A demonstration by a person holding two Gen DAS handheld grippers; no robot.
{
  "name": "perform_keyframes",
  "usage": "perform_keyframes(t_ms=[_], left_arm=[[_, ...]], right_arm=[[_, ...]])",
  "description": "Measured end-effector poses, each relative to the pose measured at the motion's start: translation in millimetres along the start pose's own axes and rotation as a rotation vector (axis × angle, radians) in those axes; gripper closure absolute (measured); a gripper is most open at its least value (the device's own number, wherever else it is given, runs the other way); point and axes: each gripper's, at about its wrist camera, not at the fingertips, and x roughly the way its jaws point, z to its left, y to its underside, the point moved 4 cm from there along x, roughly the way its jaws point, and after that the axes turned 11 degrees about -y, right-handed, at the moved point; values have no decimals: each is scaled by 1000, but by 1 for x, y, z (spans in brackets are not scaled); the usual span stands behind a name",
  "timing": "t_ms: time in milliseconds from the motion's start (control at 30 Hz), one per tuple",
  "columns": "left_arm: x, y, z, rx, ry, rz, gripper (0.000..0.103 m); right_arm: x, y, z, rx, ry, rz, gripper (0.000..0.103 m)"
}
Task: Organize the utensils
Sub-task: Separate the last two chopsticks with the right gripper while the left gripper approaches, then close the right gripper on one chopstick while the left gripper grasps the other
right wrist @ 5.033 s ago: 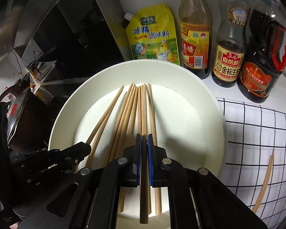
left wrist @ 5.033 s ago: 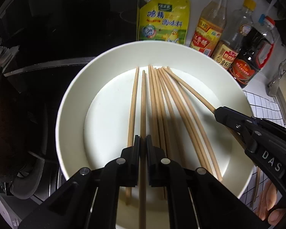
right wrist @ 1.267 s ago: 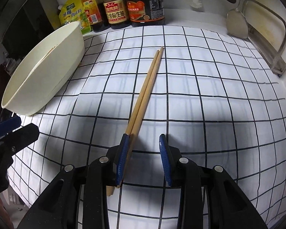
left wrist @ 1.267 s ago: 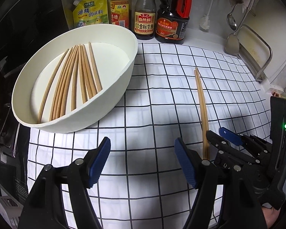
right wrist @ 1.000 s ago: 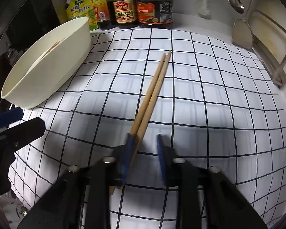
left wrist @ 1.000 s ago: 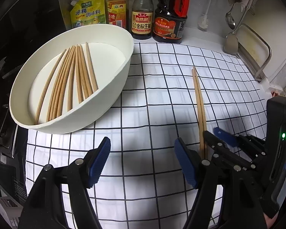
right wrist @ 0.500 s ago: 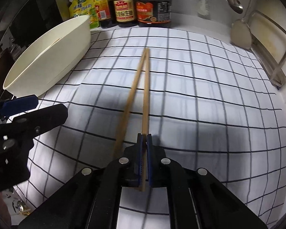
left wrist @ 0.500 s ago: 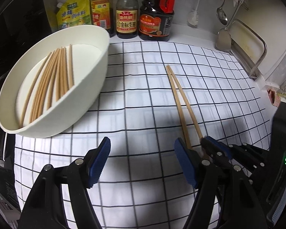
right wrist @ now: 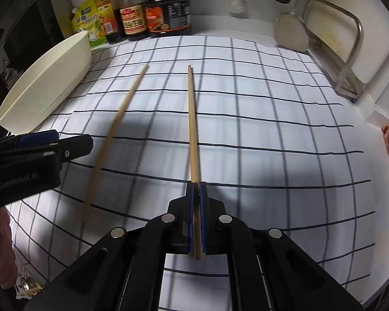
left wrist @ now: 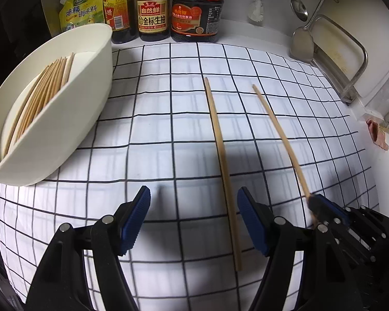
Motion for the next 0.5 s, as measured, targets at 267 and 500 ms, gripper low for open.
perform_keyframes(t_ms=[267, 500], left_arm=[[9, -7, -7, -29, -9, -26, 35], [19, -7, -6, -33, -46, -8, 35]], right_arm=[[-8, -9, -7, 11, -80, -50, 92], [9, -14, -13, 20, -82, -25, 92]])
